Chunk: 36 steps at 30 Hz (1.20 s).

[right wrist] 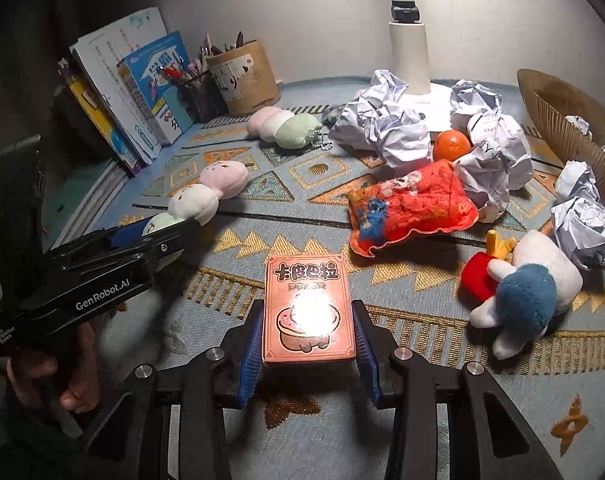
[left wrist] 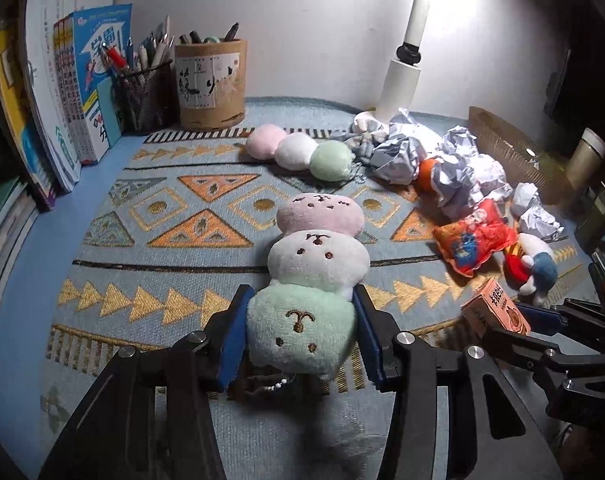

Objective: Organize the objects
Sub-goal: 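Carry the plush and pink box over the bowl and open both tools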

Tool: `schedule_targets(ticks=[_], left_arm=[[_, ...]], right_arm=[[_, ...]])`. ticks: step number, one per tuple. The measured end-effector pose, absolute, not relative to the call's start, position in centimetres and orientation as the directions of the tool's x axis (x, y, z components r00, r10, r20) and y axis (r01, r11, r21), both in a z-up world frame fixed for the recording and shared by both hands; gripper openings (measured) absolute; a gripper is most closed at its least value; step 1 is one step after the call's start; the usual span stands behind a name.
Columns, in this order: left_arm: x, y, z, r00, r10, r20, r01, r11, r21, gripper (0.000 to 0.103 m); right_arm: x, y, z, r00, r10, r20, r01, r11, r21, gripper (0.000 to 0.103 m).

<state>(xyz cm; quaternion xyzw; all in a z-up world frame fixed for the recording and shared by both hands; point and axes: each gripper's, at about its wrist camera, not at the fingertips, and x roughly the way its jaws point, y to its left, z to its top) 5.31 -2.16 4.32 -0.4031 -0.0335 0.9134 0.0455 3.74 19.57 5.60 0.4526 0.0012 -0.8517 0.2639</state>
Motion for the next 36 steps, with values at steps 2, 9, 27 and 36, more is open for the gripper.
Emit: schedule_targets(ticks=[2,9,27,36], left_arm=[[5.2,-0.9,6.0,-0.692,0.135,-0.709,-0.091,-0.991,-0.1,0.046],[0.8,6.5,11.0,-0.682,0.324,-0.656,-0.29,-0.943,-0.165,0.046],[-13.7,27.3,9.4,-0.583,0.414,-0.699,-0.451,-0.88,-0.145,0.063],[-8.4,19.0,13.1,-0.607,0.489,-0.626,-0.434,-0.864,-0.255,0.068]], right_arm=[[4.0,20.8,7.4,-0.489,-0.453,-0.746,0.439,-0.866,0.238,0.04],[2.6,28.8,13.2,-0.678,-0.321,-0.661,0.274,-0.945,0.178,0.04],[-12.3,45.5,10.6,-0.709,-0.029,-0.704,-0.186,-0.956,0.227,0.043],[-6.1,43.5,13.1,-0.748,-0.05,-0.662,-0.106,-0.975,0.194,0.054]])
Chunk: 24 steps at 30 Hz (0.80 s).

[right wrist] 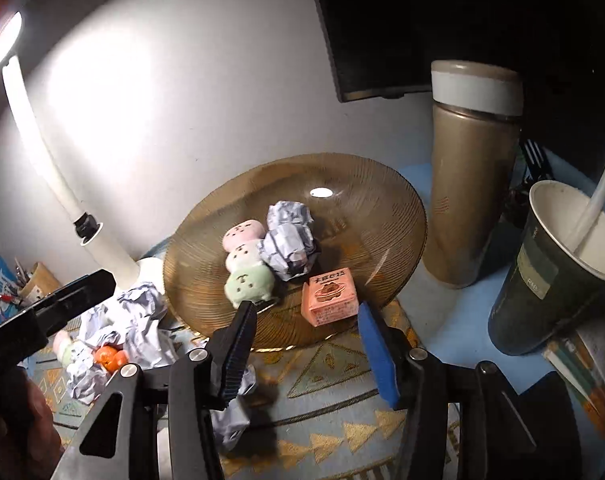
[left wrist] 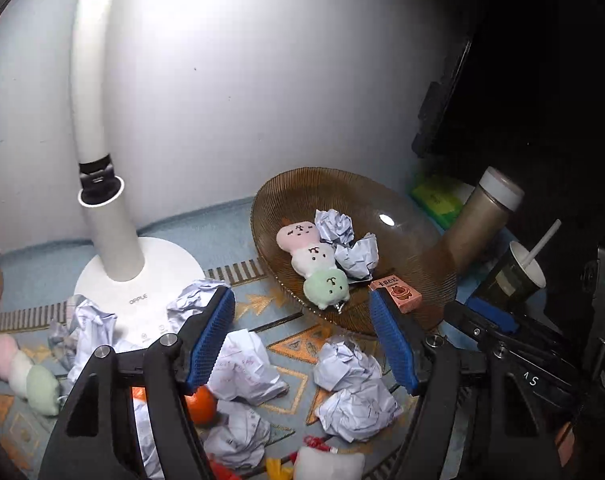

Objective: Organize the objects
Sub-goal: 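Carry the plush and pink box over the bowl and open both tools, then move the left tool to the red snack bag while the right approaches the duck plush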

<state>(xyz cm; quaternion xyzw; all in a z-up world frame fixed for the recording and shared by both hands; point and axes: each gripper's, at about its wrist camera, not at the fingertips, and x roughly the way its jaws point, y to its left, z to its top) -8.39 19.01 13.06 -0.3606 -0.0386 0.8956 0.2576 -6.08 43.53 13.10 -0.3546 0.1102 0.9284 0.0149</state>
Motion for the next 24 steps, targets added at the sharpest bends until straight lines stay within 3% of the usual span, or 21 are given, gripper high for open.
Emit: schedule_targets(ticks=[3,8,13,18,21,24], left_arm=[[-4.7,15.0,15.3,-0.665,0.462,-0.588,-0.417,-0.882,-0.221,0.068],[0.7,7.3,15.9,-0.713,0.398,-0.577,-0.349,-0.916,-0.2,0.088],[2.7,2.4,10.4,-0.71,0.32,-0.627,-0.24,-0.947,-0.212,0.089],[2.8,1.1,4.0,-0.689,0.3,-0.66,-0.191,-0.953,-0.235,0.088],[3.0,1.9,3.4,-0.681,0.297,-0.669,-0.211,-0.955,-0.209,0.088],[3.2,2.6,3.3,-0.682,0.295,-0.669,-0.233,-0.955,-0.183,0.088]], right_arm=[[-2.7,40.9,14.5,-0.757,-0.104,-0.646,-0.027,-0.981,0.191,0.062],[1.5,36.8,13.3,-0.706,-0.256,-0.661,0.09,-0.957,0.274,0.062],[2.2,35.1,8.0,-0.649,-0.293,-0.702,0.091,-0.946,0.311,0.062],[2.1,35.0,5.1,-0.65,-0.208,-0.731,0.014,-0.965,0.262,0.062],[2.4,35.4,5.0,-0.66,-0.194,-0.726,-0.008,-0.964,0.265,0.063],[2.3,35.3,5.0,-0.668,-0.182,-0.722,-0.01,-0.967,0.253,0.07]])
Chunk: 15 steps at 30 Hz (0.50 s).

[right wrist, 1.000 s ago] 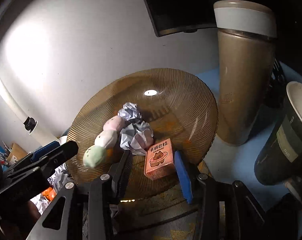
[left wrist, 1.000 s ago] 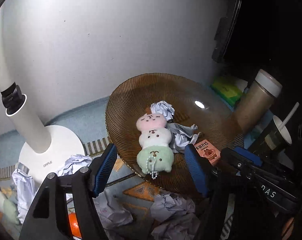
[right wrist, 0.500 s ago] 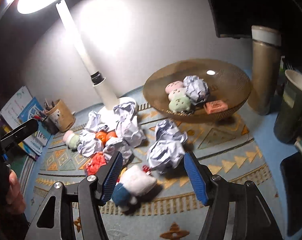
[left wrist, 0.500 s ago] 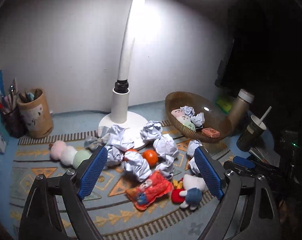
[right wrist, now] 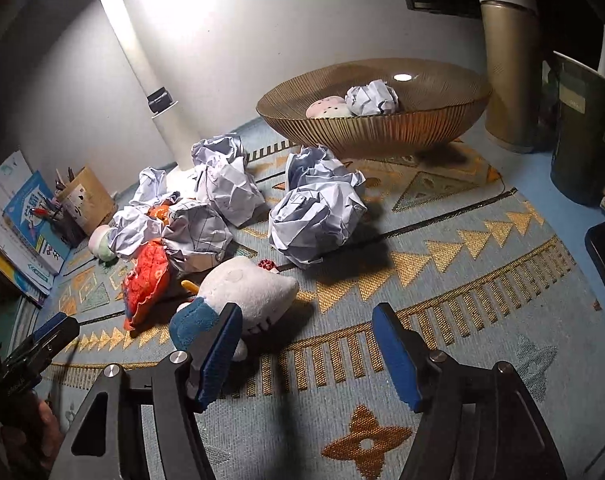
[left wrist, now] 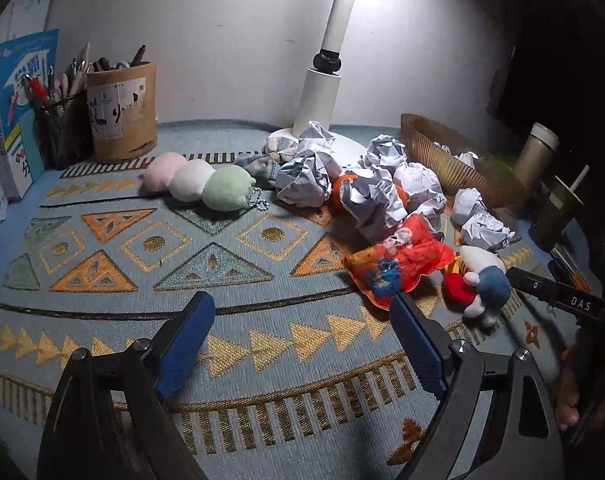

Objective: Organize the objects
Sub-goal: 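Move the left tool to the red snack bag while the right approaches the duck plush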

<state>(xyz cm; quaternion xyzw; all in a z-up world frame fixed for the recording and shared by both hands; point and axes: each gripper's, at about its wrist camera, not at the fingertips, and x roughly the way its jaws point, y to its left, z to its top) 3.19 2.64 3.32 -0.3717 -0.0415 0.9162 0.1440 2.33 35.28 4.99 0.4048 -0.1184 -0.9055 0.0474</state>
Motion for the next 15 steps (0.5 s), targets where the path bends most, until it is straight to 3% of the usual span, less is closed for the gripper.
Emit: schedule_targets(ticks=[7,11,15], left_arm=[[2.7,3.8,3.3,-0.637,0.327,-0.699,-0.296,-0.94,-0.169,0.088],[0.3,6.2,3.7,-0.52,0.426,-0.74,-0.443,-0.875,-0.193,0.088],[-1.9,9.8,3.4,-0.473,0.425,-0.772,-0.567,-0.817,-0.103,0.088]], right_arm=[[2.5,34.6,5.6,-0.665,-0.171,-0.727,0.009,-0.975,0.222,0.071],[2.5,33.9,5.7,-0.58,-0.307,-0.755,0.045,-0.937,0.347,0.071],[1.8,32.7,5.2,-0.5,-0.365,-0.785,0.017,-0.911,0.413,0.071]])
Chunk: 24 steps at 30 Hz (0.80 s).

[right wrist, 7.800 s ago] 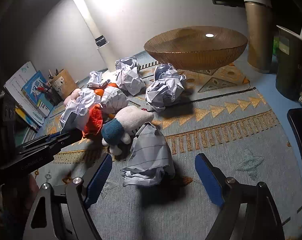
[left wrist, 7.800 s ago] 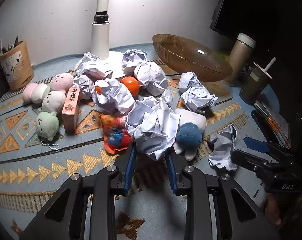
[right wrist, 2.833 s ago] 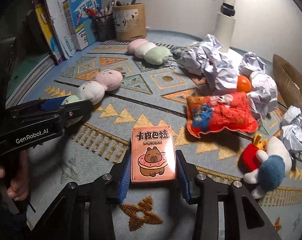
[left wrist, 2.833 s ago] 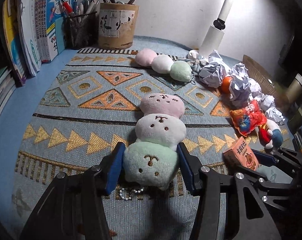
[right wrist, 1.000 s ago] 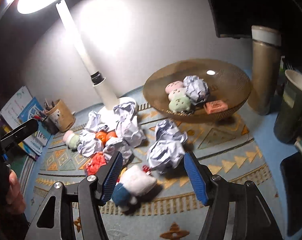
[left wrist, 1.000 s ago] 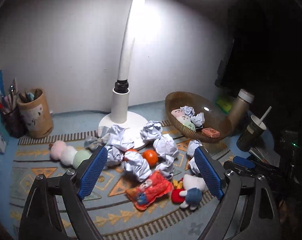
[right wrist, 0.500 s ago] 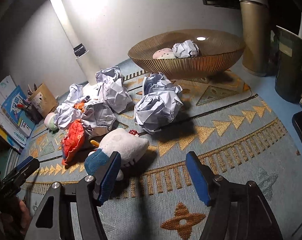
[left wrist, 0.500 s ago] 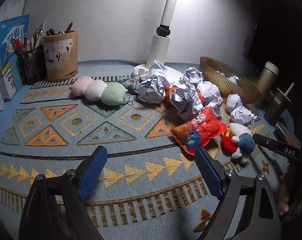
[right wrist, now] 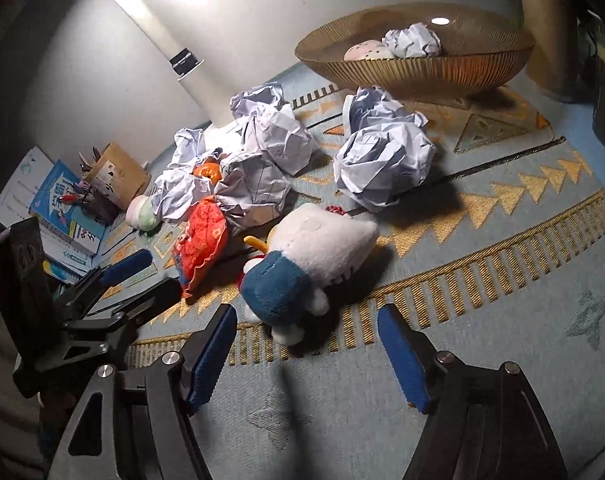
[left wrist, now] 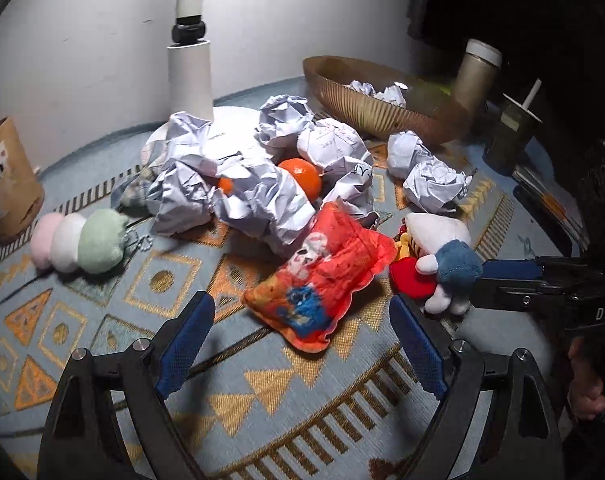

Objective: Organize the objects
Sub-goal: 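Move the left tool to the red snack bag while the right approaches the duck plush, then grasp the red snack bag with the left tool while the right grasps the white duck plush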

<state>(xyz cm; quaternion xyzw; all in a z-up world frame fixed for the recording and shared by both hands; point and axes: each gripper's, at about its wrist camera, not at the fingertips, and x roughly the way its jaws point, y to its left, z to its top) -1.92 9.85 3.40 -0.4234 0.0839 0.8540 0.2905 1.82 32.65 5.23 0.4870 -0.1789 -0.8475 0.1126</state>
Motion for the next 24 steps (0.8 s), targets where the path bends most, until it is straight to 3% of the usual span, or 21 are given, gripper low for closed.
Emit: schedule_targets(ticks=[6,7,9,10,12,17,21,24], left_arm=[[-2.9,11.8,2.4,-0.438,0.437,-0.786,-0.609,-0.787,-0.098,0.075],[-2.7,11.8,2.4,-0.443,0.431,-0.786,-0.603,-0.792,-0.094,0.065],[-2.3,11.6,2.6,-0.455,0.416,-0.787,-0.586,-0.806,-0.087,0.057],[-2.0,11.4,2.7,-0.458,0.402,-0.793,-0.571,-0.817,-0.085,0.041],[-1.5,10.6,3.0,-0.461,0.38,-0.802,-0.511,-0.852,-0.109,0.04],[0.7,7.8,3.5,-0.485,0.338,-0.807,-0.383,-0.911,-0.152,0.037],[2.2,6.7,3.3,-0.462,0.378,-0.802,-0.361,-0.906,-0.219,0.037],[3.2,7.5,3.2,-0.477,0.359,-0.803,-0.383,-0.906,-0.178,0.038]], right_arm=[[0.5,30.9,4.9,-0.481,-0.288,-0.828,-0.002,-0.944,0.33,0.073],[0.2,30.6,4.9,-0.483,-0.297,-0.824,0.013,-0.943,0.333,0.073],[-0.3,29.7,5.1,-0.492,-0.264,-0.83,0.044,-0.959,0.28,0.073],[-0.5,29.3,5.1,-0.497,-0.223,-0.838,0.055,-0.973,0.226,0.071],[-0.5,29.0,5.4,-0.511,-0.181,-0.841,0.107,-0.983,0.146,0.062],[1.3,30.6,7.5,-0.604,-0.081,-0.792,0.174,-0.984,-0.031,0.059],[1.4,33.8,7.7,-0.576,-0.175,-0.798,0.139,-0.984,0.115,0.059],[1.3,35.5,6.3,-0.505,-0.294,-0.811,0.098,-0.954,0.284,0.059]])
